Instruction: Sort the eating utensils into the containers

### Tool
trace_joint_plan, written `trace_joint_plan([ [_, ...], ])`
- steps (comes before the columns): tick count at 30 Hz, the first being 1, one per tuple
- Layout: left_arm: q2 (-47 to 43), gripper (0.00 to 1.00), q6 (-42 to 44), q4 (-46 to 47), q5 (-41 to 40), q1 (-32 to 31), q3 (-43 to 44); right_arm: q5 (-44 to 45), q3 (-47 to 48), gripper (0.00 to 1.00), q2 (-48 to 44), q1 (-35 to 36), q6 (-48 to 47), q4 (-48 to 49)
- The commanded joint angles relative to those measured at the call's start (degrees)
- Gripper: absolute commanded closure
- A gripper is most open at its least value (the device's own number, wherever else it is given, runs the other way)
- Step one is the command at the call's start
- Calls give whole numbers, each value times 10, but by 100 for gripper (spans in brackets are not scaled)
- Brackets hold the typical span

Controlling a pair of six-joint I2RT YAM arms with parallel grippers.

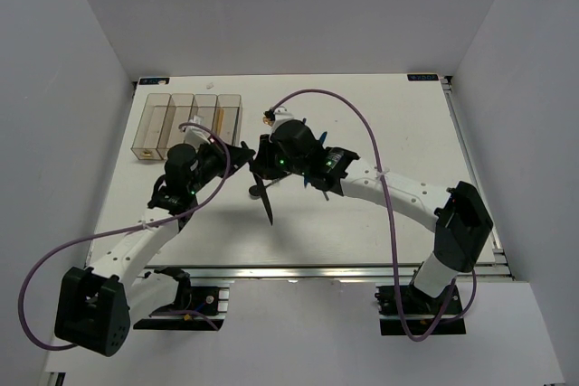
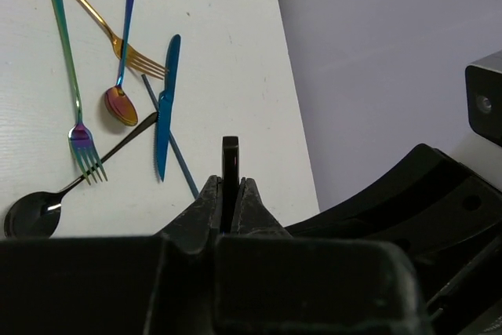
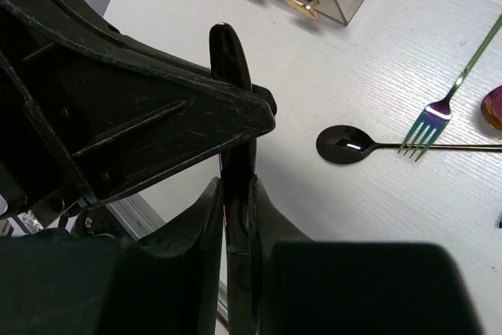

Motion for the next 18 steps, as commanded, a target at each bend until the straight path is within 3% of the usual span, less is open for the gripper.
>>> trace_joint_plan([
  [1, 1, 100, 47, -43, 9, -5, 41, 8, 14, 100, -42, 2, 4, 62],
  [2, 3, 100, 63, -59, -1, -5, 54, 14, 11, 84, -48, 2, 3, 60],
  [3, 6, 100, 117, -84, -18, -5, 73, 36, 6, 60, -54, 1, 4, 55],
  [4, 19, 100, 152, -162, -44, -5, 125, 47, -8, 11, -71, -5, 7, 51],
  [8, 101, 100, 305, -322, -227, 4, 276, 58, -57, 11, -116, -55, 8, 18],
  [13, 254, 100, 454, -367, -184, 75, 427, 31, -146, 11, -200, -134, 5, 15],
  [18, 425, 100, 536, -380, -227, 107, 624, 39, -199, 11, -259, -155, -36, -11],
])
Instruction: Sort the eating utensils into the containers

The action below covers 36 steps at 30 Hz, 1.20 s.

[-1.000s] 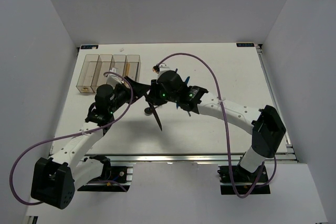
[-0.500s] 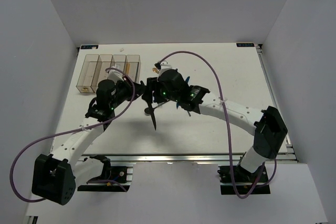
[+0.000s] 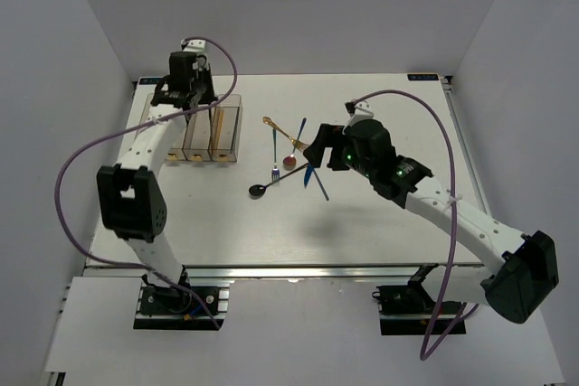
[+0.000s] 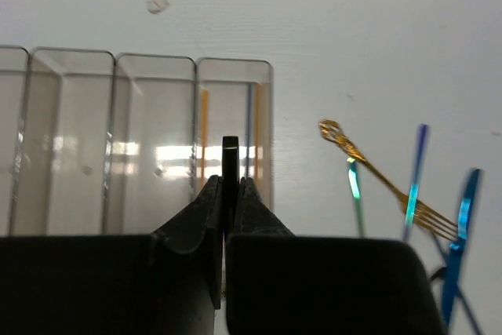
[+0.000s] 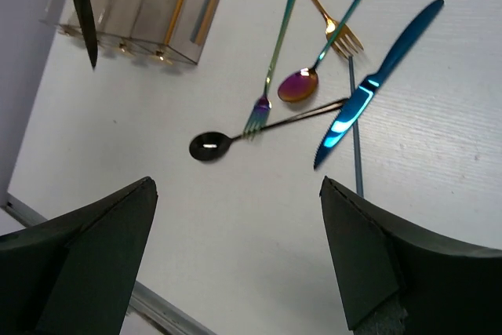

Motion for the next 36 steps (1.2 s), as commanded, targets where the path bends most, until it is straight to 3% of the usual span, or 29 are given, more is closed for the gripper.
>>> trace_joint_plan([
  [1, 72, 100, 111, -26, -29, 19, 104, 7, -15, 11, -34, -1, -38, -18],
  [6, 182, 100, 159, -19, -25, 40, 219, 15, -32, 11, -58, -6, -68, -45],
  [7, 201, 100, 155, -15, 5, 47, 231, 13, -37, 11, -65, -7, -72, -45],
  [15, 221, 100, 137, 58, 26, 61, 172, 3, -44, 11, -58, -11, -85, -34],
  [21, 196, 62, 117, 90, 2, 62, 93, 7, -37, 11, -37, -12, -85, -27],
  [25, 183, 49, 102, 87, -7, 63, 72, 7, -22, 11, -18, -13, -80, -26],
  [32, 89, 2, 28, 70, -96, 64, 61, 44, 20, 11, 62, -23, -72, -37],
  [36, 6, 2, -65, -20, -178, 64, 83, 117, 100, 11, 159, -32, -23, -112],
])
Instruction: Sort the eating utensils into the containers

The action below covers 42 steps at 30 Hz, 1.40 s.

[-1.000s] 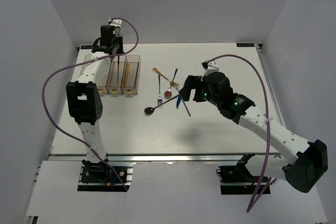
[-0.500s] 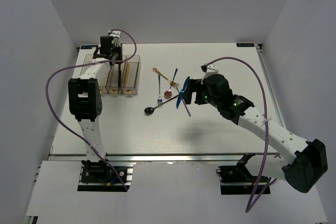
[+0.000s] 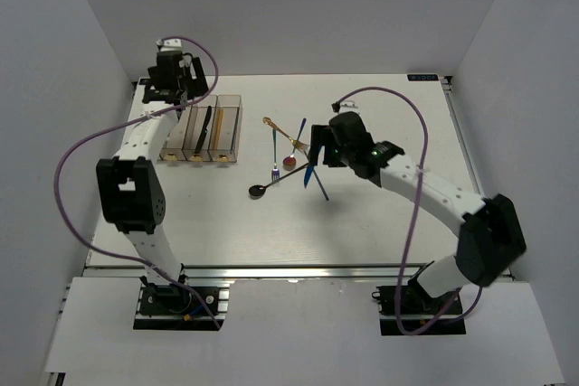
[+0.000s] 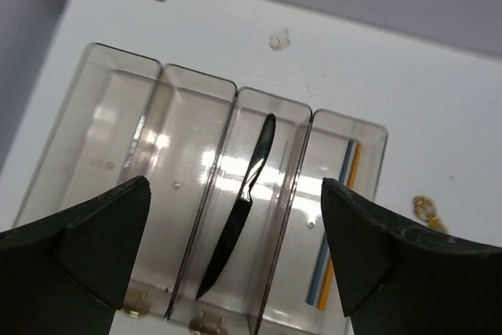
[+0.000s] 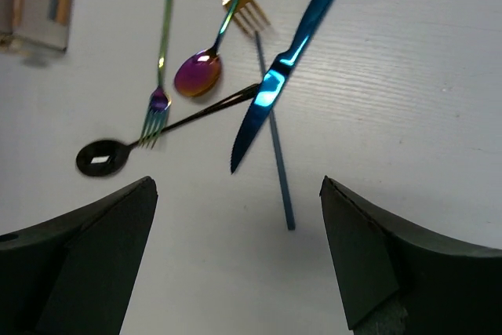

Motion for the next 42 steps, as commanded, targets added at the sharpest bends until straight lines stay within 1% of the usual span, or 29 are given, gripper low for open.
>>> trace_joint_plan([
  [1, -132, 2, -106, -75, -98, 2, 33, 97, 81, 11, 68, -9, 54, -59],
  [2, -149, 2, -136, -118, -99, 2, 30, 112, 98, 11, 106, -10, 64, -88],
  [3, -168, 2, -152, -138, -98, 2, 23, 124, 127, 13, 124, -11, 71, -95],
  [4, -212, 2, -170, -152, -97, 1, -9, 133, 138, 14, 140, -13, 76, -98],
  [5, -239, 2, -183, -164, -88, 1, -35, 131, 150, 18, 172, -17, 79, -100],
  [6, -266, 2, -185, -161, -75, 1, -66, 129, 162, 25, 188, -20, 83, -106],
  [7, -297, 2, -181, -152, -58, 1, -103, 129, 184, 27, 202, -21, 89, -107],
  [8, -358, 2, -174, -127, -34, 1, -183, 131, 194, 30, 225, -22, 91, -107],
  [9, -389, 2, -166, -111, -18, 1, -222, 134, 202, 35, 236, -26, 101, -109],
  [10, -417, 2, -156, -99, -5, 2, -259, 139, 211, 35, 247, -28, 108, -113],
  [11, -466, 2, -155, -84, 3, 1, -322, 139, 227, 38, 265, -32, 112, -113],
  [12, -486, 2, -153, -77, 9, 1, -348, 143, 234, 42, 274, -36, 116, -113],
  [14, -522, 2, -151, -54, 19, 2, -401, 149, 255, 42, 299, -41, 123, -115],
  [15, -544, 2, -151, -51, 26, 1, -442, 147, 262, 42, 308, -47, 123, -115],
  [17, -557, 2, -153, -49, 32, 1, -471, 144, 294, 42, 340, -51, 122, -119],
  [20, -569, 2, -152, -63, 50, -2, -485, 146, 334, 43, 390, -54, 116, -136],
  [23, -590, 2, -151, -59, 50, -7, -492, 145, 380, 49, 433, -55, 112, -150],
  [27, -589, 2, -151, -59, 56, -7, -490, 148, 414, 49, 460, -55, 119, -161],
  [31, -586, 2, -151, -59, 68, -7, -490, 140, 406, 50, 474, -56, 127, -158],
  [33, -588, 2, -151, -58, 69, -7, -489, 134, 402, 53, 478, -56, 133, -164],
  [36, -589, 2, -151, -59, 70, -7, -490, 132, 384, 55, 478, -56, 151, -176],
  [37, -588, 2, -151, -59, 70, -7, -489, 128, 363, 57, 474, -55, 151, -170],
  [40, -590, 2, -151, -58, 70, -7, -490, 123, 342, 60, 474, -56, 159, -170],
  [42, -590, 2, -151, -59, 71, -7, -490, 116, 332, 68, 478, -58, 163, -175],
])
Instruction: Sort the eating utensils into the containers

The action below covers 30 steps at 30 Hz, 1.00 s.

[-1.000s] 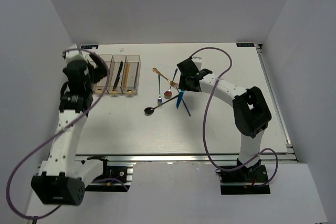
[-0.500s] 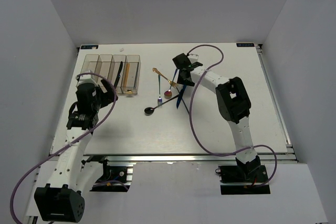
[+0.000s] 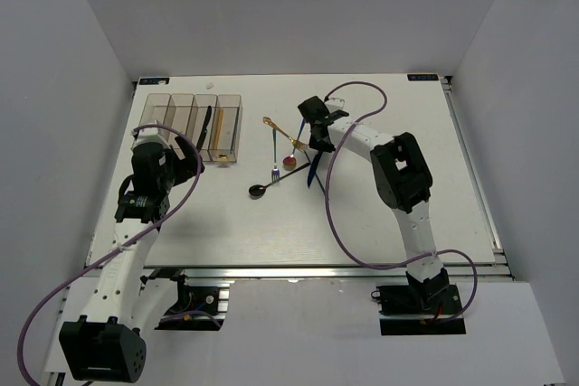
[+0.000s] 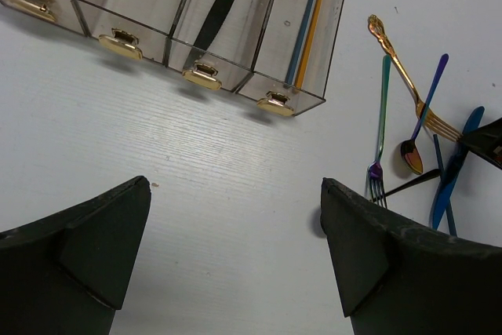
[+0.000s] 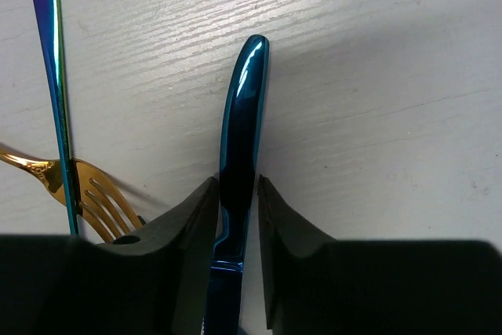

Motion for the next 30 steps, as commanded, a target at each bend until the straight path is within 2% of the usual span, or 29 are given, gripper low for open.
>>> trace_joint_plan([
  [1, -9, 2, -1, 6, 9, -3, 8, -30, -36, 71, 14, -2, 26, -37],
  [4, -10, 2, -1, 6, 9, -3, 7, -42, -42, 77, 18, -3, 22, -37],
  [7, -11, 2, -1, 6, 11, -3, 7, -46, -42, 88, 16, -3, 20, -46],
  [8, -11, 2, -1, 6, 12, -3, 7, -49, -45, 98, 13, -3, 20, -46],
  [9, -12, 2, -1, 6, 13, -3, 7, -57, -55, 100, 2, -4, 21, -43],
  [16, -10, 2, -5, 8, 22, -3, 6, -99, -146, 100, -102, -4, 22, 48],
  [22, -8, 2, -19, 19, 50, -4, 3, -85, -199, 100, -183, -5, 8, 108],
  [30, -3, 2, -63, 59, 155, -4, -9, -113, -243, 100, -262, -2, -25, 138],
])
